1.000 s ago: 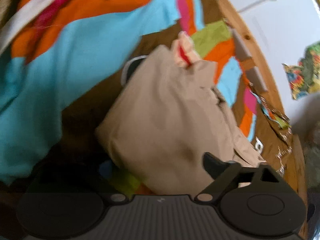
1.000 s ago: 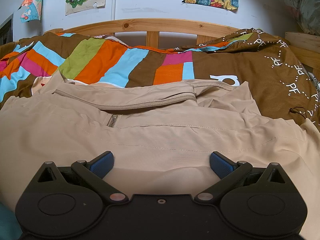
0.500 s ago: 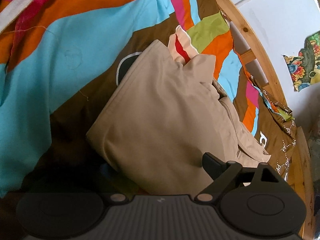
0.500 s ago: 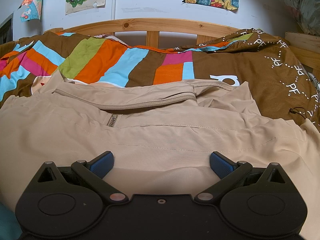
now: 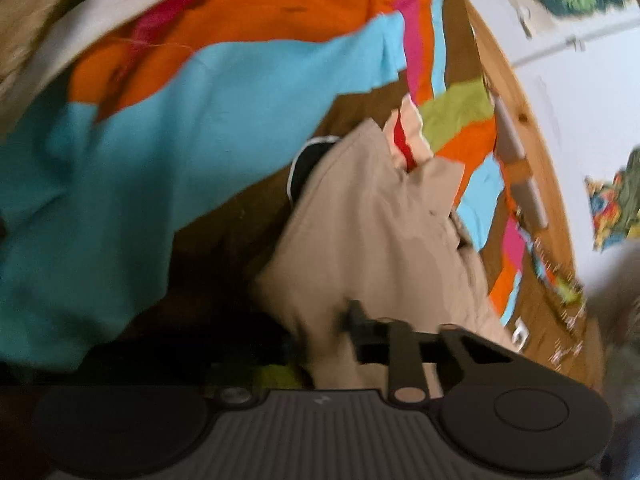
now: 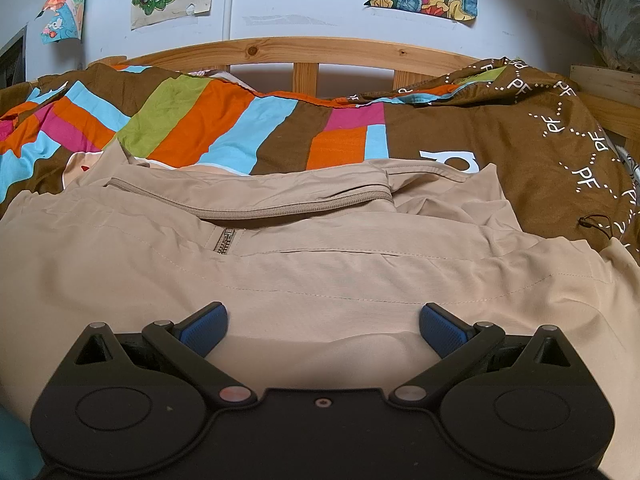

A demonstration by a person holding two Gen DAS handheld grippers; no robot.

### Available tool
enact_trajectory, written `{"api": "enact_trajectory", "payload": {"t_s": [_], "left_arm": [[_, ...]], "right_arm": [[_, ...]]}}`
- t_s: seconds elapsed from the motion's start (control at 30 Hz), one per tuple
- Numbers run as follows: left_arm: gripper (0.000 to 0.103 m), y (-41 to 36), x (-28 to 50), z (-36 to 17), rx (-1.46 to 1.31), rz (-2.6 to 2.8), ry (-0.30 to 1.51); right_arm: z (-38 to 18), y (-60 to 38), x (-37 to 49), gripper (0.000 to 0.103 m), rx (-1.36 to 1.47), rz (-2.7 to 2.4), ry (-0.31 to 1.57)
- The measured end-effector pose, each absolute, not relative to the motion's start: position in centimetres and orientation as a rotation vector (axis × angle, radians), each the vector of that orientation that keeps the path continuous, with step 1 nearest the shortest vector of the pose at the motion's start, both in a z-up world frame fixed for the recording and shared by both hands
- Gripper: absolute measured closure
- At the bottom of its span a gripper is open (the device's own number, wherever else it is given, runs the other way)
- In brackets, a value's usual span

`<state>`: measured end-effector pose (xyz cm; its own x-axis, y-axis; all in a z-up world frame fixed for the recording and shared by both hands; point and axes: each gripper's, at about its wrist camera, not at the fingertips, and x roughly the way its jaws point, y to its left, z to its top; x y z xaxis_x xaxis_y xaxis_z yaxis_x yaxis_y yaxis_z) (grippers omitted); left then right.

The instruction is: Fold large clothes

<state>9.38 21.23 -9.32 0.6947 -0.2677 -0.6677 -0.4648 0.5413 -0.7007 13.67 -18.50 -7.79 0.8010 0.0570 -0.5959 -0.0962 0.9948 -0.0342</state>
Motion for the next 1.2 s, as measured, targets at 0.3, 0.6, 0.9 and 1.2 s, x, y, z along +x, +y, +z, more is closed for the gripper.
{"api": "enact_trajectory", "payload": {"t_s": [0.3,0.6,0.9,1.2], "left_arm": [[0.101,17.1,8.1,-3.4,-0.666,-0.037,0.575],[0.102,8.4,11.3,4.0,-0.442,-0.372,0.500],[0.102,-2.1,14.1,5.7,-0.250,-0.657,0.538],[0.102,-10.2,15.6,2.1,-0.146,-0.757,0.640]], "right_arm": [[-5.4,-17.2,11.6,0.004,-0.160,0.174,0.467],[-6.5,-21.0,14.5,0.008,0.147,0.352,0.645],[-2.5,-29.9,10.7,0.017,0.417,0.189,0.546],[-1.0,-40.5,8.9,0.007,1.114,0.435,0.394]]}}
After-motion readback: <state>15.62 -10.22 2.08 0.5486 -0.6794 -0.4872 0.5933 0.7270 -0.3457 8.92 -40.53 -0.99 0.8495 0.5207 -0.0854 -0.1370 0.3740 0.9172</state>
